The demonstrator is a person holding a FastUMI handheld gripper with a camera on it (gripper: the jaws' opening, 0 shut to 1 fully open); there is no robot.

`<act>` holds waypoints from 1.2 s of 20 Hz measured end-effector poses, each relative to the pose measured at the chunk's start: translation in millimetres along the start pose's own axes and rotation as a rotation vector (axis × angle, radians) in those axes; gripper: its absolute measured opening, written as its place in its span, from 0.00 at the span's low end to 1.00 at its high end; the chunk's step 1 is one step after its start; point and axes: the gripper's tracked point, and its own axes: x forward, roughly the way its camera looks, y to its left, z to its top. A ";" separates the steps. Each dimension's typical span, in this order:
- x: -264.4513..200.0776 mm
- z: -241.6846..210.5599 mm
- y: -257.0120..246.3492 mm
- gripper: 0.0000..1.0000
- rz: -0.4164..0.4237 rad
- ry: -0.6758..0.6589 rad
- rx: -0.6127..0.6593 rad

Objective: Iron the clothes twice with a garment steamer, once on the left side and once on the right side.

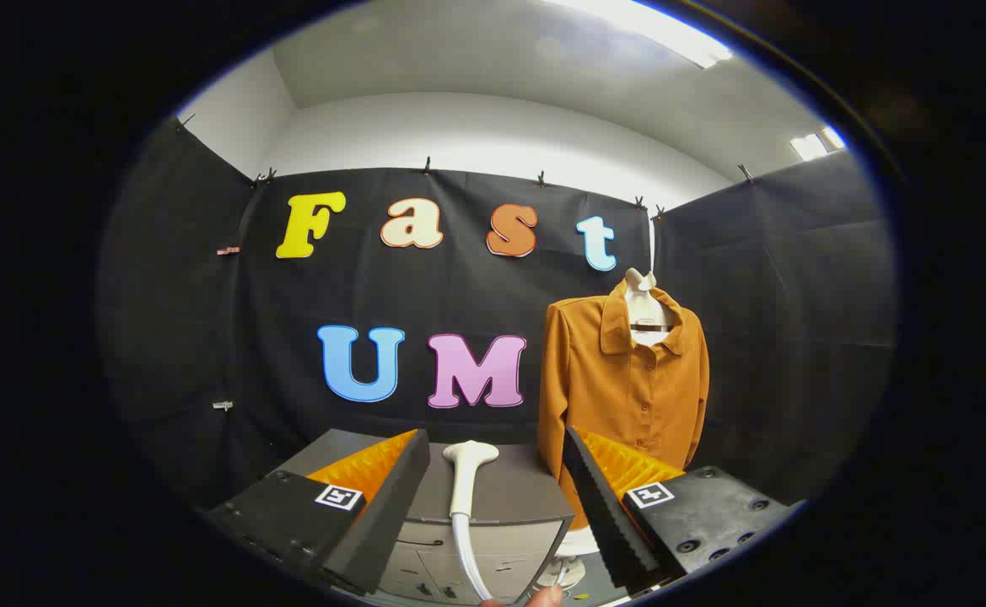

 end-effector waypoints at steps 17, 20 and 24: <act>-5.2 -3.4 14.7 0.98 -0.009 0.011 0.006; -5.7 -2.5 16.7 0.98 -0.008 0.011 0.002; -3.4 -3.8 19.6 0.98 -0.014 0.016 0.002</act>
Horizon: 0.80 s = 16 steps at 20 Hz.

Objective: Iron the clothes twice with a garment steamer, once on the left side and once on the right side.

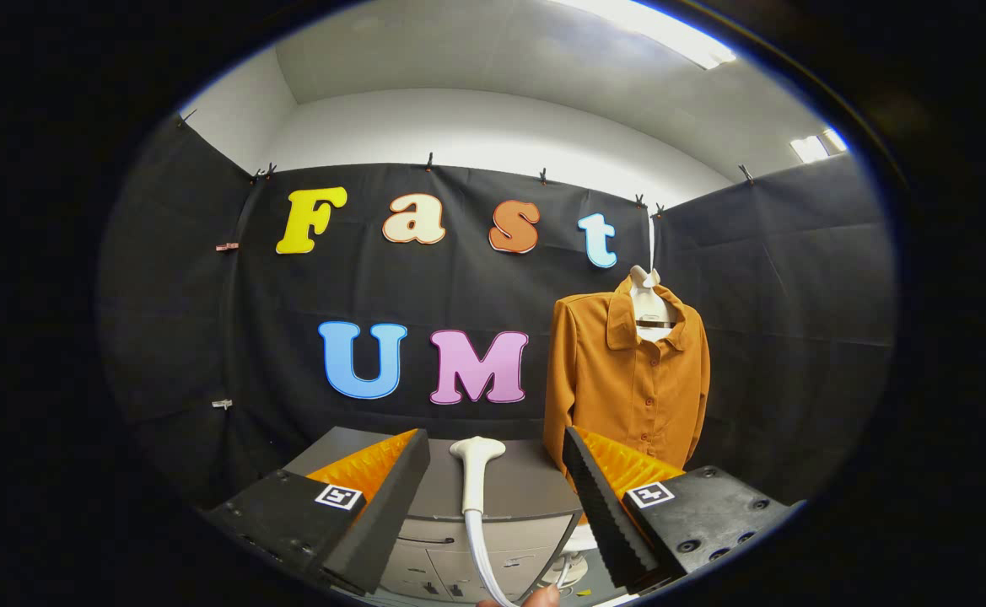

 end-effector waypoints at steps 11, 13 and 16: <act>34.9 -41.2 31.1 0.98 0.032 0.120 -0.014; 46.4 -53.1 36.5 0.98 0.037 0.145 -0.007; 69.6 -83.9 42.4 0.98 0.040 0.221 -0.012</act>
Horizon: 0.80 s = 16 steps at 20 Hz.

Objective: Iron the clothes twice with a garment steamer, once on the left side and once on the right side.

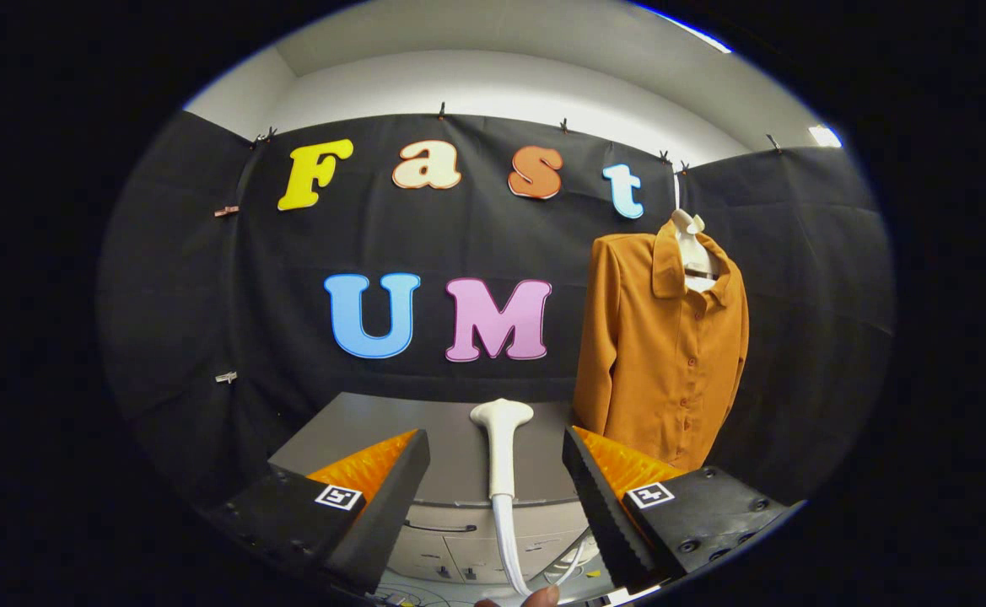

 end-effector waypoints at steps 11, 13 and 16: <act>130.2 -118.4 5.5 0.99 -0.009 0.368 0.002; 141.8 -135.2 -0.1 0.96 -0.033 0.404 -0.005; 152.5 -160.9 0.3 0.82 -0.041 0.460 -0.019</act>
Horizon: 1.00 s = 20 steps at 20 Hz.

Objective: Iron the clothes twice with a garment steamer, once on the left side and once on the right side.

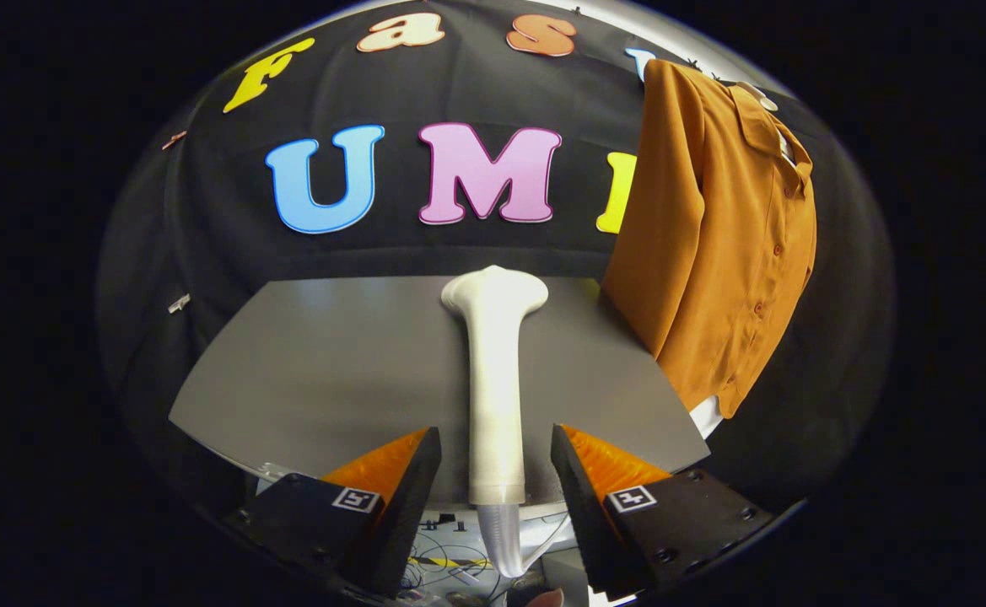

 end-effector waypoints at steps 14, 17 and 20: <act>-21.6 25.5 -5.5 0.19 0.095 -0.112 0.119; -59.7 58.1 -17.3 0.19 0.088 -0.245 0.111; -101.2 83.1 -27.3 0.19 0.098 -0.351 0.117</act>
